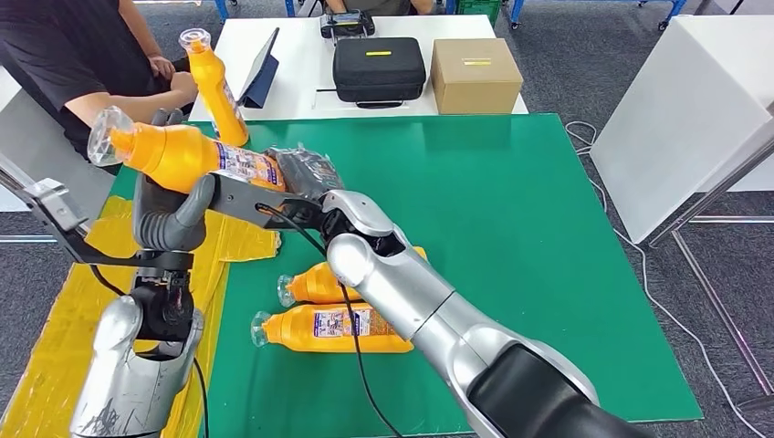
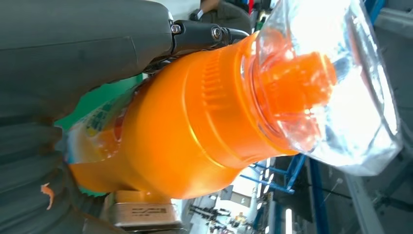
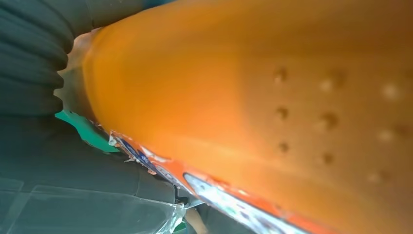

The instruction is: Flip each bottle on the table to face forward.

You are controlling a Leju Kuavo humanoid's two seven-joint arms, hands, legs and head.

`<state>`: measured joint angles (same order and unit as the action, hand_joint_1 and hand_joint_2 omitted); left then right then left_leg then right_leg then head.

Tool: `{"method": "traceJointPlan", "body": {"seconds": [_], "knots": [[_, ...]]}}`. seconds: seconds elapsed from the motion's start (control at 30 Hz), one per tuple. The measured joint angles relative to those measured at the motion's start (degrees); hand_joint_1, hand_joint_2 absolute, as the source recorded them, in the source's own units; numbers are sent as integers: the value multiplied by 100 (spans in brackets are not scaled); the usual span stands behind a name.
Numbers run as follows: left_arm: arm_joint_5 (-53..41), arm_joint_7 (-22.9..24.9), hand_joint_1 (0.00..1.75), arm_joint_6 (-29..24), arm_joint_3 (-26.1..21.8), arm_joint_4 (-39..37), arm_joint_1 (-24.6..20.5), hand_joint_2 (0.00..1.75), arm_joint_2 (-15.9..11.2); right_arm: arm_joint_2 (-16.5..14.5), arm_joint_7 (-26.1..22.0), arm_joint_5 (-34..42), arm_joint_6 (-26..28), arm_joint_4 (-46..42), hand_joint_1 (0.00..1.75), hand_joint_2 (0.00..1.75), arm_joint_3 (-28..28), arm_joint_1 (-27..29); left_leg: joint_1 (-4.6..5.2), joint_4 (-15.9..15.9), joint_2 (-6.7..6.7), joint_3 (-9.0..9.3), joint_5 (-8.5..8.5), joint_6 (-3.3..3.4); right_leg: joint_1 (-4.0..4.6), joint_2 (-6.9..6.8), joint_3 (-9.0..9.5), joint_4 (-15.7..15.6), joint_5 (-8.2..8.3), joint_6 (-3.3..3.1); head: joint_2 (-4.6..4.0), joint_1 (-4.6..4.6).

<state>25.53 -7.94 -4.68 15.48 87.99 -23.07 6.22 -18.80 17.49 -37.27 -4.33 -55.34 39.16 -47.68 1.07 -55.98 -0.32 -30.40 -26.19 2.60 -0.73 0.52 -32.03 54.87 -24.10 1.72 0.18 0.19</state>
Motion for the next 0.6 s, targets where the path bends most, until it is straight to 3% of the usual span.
{"method": "traceJointPlan", "body": {"seconds": [0.3, 0.43, 0.6], "knots": [[-35, -56, 0, -135, -103, 404, 332, 175, -83, -59, 14, 13, -108, -51, 175, 175, 106, 36, 0, 0, -2, -1, 0, 0, 0, -1, -1, 0, 0, 0, 0, 1], [-69, -68, 0, -144, -132, 470, 397, 0, -98, -61, -19, 12, -122, -51, 175, 175, 106, 57, 0, 0, -1, -1, 0, 0, 0, 0, 0, 0, 0, 0, -1, 1], [-139, -99, 0, -152, -155, 551, 483, 0, -117, -16, -54, -8, -117, -133, 175, 175, 72, 76, 0, -1, -2, -1, 0, 0, 0, -1, -2, 0, 0, 0, 0, 1]]}}
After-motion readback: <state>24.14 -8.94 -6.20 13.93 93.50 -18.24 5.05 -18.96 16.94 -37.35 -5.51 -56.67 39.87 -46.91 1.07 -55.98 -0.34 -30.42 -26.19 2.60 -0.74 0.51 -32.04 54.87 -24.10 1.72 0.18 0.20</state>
